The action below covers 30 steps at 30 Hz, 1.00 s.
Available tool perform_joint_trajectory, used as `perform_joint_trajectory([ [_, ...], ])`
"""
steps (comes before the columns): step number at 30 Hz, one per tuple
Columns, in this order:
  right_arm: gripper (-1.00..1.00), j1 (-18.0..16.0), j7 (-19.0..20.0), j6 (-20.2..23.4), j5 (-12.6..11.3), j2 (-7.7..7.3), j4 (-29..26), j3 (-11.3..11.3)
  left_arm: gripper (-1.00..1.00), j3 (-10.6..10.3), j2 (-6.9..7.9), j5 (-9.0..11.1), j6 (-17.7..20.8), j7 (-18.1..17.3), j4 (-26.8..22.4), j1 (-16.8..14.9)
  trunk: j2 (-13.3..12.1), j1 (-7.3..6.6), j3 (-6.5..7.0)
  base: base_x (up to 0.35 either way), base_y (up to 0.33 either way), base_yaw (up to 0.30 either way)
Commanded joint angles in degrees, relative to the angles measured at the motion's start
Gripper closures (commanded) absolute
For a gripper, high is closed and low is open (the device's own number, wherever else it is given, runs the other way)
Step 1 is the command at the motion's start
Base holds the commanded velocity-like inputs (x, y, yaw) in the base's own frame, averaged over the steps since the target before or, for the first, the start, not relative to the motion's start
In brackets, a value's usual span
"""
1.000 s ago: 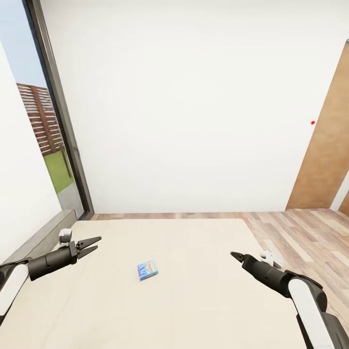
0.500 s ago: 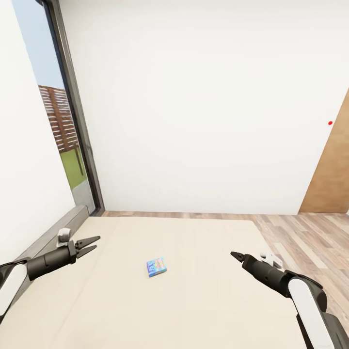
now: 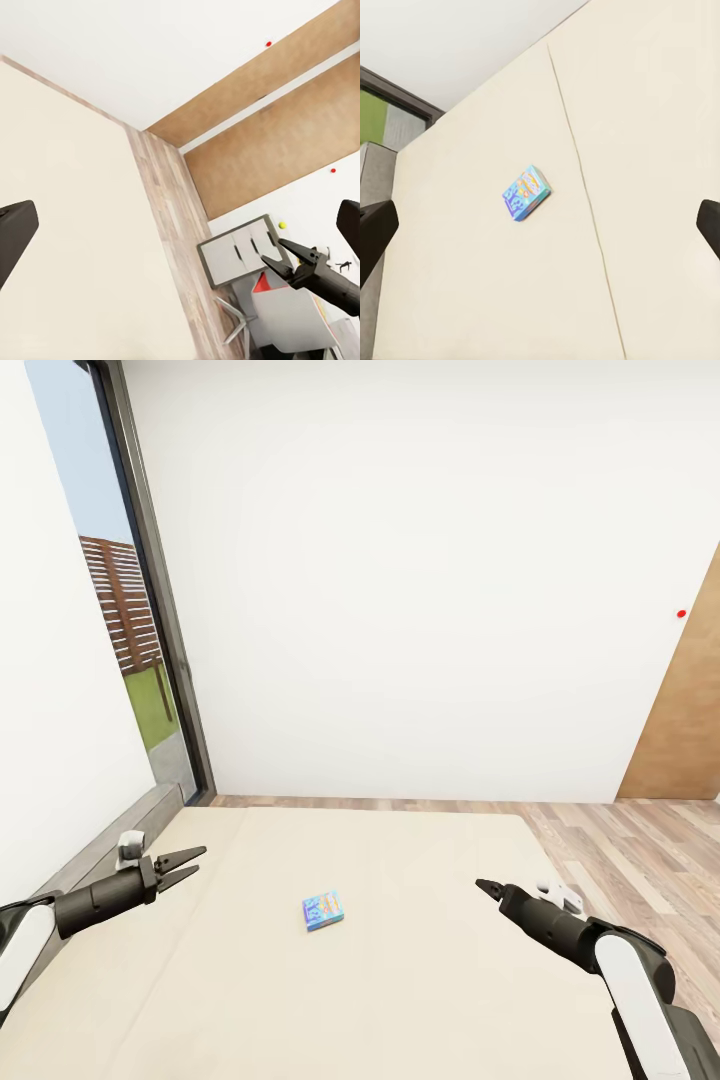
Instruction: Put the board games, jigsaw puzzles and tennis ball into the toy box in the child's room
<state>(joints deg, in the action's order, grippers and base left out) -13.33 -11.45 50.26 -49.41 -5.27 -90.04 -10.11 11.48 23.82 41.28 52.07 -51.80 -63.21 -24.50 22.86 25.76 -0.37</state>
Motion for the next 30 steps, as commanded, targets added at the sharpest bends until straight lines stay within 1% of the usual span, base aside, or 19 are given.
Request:
perform_joint_trajectory([
  [1, -1.00, 0.0, -0.5, 0.2, -0.6, -0.01, 0.0, 0.0, -1.00, 0.0, -0.02, 0.0, 0.2, -0.1, 0.0, 0.0, 0.1, 0.02, -0.04, 0.000, 0.000, 0.000],
  [6, -1.00, 0.0, -0.5, 0.2, -0.6, -0.01, 0.0, 0.0, -1.00, 0.0, -0.06, 0.0, 0.2, -0.1, 0.0, 0.0, 0.1, 0.02, -0.04, 0.000, 0.000, -0.006],
  [15, -1.00, 0.0, -0.5, 0.2, -0.6, -0.01, 0.0, 0.1, -1.00, 0.0, -0.13, -0.1, 0.2, 0.3, 0.0, 0.0, 0.1, 0.02, -0.01, 0.000, 0.000, -0.073],
  [30, -1.00, 0.0, -0.5, 0.2, -0.6, 0.01, 0.1, 0.2, -1.00, -0.1, -0.09, -0.1, 0.2, 0.6, 0.0, 0.0, 0.1, 0.02, 0.00, 0.000, 0.025, -0.005],
])
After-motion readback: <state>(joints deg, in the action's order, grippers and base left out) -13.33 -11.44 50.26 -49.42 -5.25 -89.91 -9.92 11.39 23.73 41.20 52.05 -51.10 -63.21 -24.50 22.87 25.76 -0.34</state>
